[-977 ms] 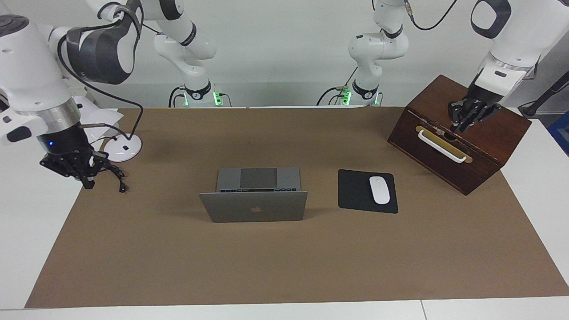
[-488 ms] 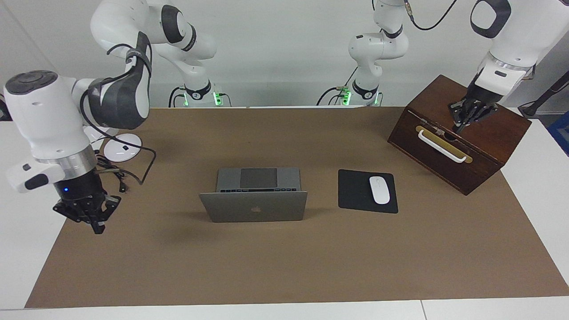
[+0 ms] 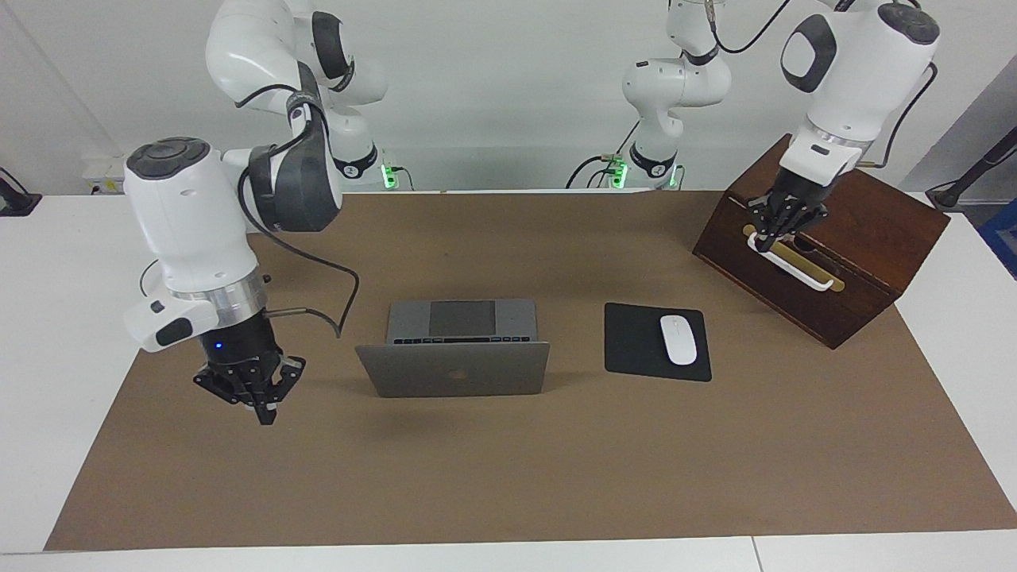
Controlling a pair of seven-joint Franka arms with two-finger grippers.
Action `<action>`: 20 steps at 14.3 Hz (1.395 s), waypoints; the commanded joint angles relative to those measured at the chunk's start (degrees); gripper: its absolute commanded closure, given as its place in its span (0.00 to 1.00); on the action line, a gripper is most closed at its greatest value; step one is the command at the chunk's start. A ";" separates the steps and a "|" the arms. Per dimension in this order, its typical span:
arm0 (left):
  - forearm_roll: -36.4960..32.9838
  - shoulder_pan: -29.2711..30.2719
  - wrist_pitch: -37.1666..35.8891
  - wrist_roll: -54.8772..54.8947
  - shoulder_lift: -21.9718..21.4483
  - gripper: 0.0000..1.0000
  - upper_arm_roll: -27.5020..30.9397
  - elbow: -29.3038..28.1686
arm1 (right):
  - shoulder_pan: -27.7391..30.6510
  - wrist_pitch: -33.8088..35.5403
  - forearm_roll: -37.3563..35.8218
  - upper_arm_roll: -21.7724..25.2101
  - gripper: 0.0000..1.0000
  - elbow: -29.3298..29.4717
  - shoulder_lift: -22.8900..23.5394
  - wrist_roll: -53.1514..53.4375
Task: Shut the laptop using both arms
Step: 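Raise the right gripper toward the laptop lid while the left gripper advances, then move the left gripper to the laptop base while the right gripper reaches the lid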
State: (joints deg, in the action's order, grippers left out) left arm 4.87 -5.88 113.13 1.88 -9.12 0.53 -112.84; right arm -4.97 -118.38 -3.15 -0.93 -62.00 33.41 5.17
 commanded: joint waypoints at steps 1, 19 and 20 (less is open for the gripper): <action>1.54 -3.52 10.93 -1.78 -6.86 1.00 0.43 -12.28 | -1.62 -3.16 -2.81 0.14 1.00 1.44 2.35 2.38; 1.72 -24.26 58.40 -17.79 -7.42 1.00 -5.37 -38.77 | -8.66 2.11 -3.71 -1.71 1.00 1.62 5.79 6.25; 1.72 -25.49 60.78 -17.79 -5.49 1.00 -5.37 -38.94 | -8.31 1.67 -3.71 -1.71 1.00 1.53 5.88 6.25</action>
State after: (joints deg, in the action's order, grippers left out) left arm 6.00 -28.76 168.31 -15.54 -18.14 -5.28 -151.06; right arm -14.47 -117.00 -7.84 -1.98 -60.35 39.65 10.12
